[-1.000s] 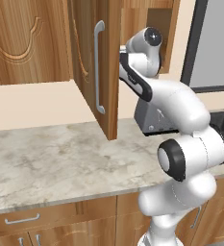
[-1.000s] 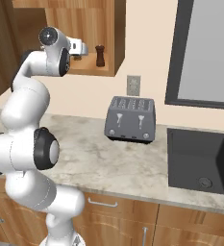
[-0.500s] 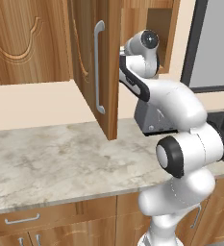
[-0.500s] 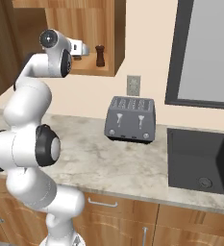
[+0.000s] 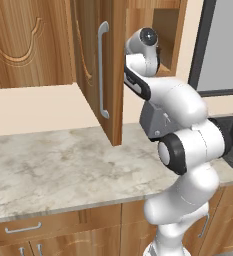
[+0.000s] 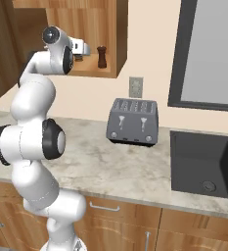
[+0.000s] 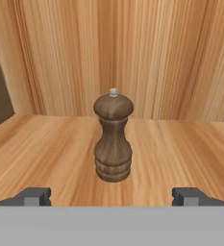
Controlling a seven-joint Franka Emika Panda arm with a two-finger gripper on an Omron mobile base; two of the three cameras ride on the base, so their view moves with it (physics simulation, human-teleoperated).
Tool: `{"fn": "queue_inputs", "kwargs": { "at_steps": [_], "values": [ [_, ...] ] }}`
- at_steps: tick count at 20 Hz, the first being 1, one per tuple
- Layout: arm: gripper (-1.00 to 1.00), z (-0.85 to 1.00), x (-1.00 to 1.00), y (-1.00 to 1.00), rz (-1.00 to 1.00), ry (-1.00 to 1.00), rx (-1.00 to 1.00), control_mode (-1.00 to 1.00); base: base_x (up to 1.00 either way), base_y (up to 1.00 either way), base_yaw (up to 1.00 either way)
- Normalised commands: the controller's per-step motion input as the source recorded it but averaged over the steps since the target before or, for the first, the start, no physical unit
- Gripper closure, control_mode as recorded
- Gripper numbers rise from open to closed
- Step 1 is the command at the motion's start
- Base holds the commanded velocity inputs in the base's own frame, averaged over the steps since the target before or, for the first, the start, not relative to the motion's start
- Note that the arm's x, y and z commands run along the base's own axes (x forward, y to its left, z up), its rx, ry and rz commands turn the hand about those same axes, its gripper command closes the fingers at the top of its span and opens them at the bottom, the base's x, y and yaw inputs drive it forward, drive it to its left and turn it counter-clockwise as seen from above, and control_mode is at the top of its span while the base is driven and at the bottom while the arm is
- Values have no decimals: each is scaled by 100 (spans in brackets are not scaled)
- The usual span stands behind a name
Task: Take 2 condiments from the cabinet and move them on the counter near the stove.Make sure the condiments are lined up with each other, next to each other.
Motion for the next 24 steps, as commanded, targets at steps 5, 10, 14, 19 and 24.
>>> {"fn": "queue_inputs", "kwargs": {
  "at_steps": [5,10,14,19,24],
  "values": [
    [-100,0,19,5,0,0,0,-100,0,0,0],
    [-100,-1,14,0,0,0,0,-100,0,0,0],
    [-100,-7,17,0,0,0,0,-100,0,0,0],
    [-100,-4,18,0,0,0,0,-100,0,0,0],
    [-100,0,20,0,-1,0,0,-100,0,0,0]
  ]
}}
